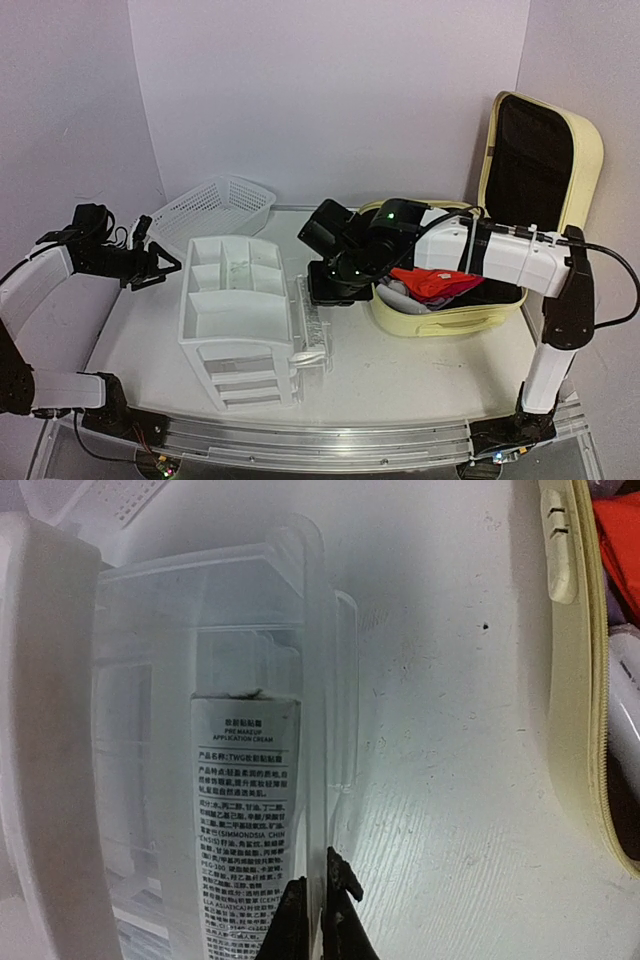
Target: Open, take out, and arrange the luggage
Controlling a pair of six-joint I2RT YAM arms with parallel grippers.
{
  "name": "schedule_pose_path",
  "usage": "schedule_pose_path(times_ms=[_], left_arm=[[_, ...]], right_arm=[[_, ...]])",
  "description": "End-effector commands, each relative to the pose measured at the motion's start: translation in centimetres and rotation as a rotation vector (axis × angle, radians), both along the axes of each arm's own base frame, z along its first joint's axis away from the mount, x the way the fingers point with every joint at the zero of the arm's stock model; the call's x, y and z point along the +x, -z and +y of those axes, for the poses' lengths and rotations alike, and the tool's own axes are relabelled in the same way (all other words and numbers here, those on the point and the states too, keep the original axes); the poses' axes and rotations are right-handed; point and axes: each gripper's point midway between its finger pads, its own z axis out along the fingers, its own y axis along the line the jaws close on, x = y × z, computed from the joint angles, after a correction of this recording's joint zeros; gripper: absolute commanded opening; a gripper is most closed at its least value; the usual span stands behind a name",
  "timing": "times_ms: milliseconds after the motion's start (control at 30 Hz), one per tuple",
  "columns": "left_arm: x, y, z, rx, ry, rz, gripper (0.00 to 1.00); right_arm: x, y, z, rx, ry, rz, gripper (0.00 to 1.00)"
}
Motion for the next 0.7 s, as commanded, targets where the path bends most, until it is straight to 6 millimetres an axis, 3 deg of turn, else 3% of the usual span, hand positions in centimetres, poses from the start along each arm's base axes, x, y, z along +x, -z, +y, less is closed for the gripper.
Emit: schedule_pose_path(times_ms=[0, 267, 400, 500, 667], left_arm=[[0.3, -1.0, -0.2, -0.009, 0.021, -0.067, 0.73], [0.3, -1.2, -0.1, -0.007, 0.019, -0.074, 0.73], [0.2, -1.6, -0.3, -0.018, 0.026, -0.084, 0.73], [-0.4, -3.8, -1.2, -0.112, 0.023, -0.08, 0.72], [-2.8, -10.2, -1.2, -0.201, -0.096, -0.164, 0.78]], right_arm=[[1.7, -2.9, -0.5, -0.047, 0.031, -0.137, 0.0], [2.4, -4.0, -2.0, -0.086, 0.069, -0.201, 0.0], [2.4, -3.9, -1.5, -0.098, 0.03, -0.198, 0.0], [2.5, -3.9, -1.0, -0.127, 0.0, -0.198, 0.0], [3.1, -4.4, -1.8, -0.234, 0.012, -0.24, 0.0]])
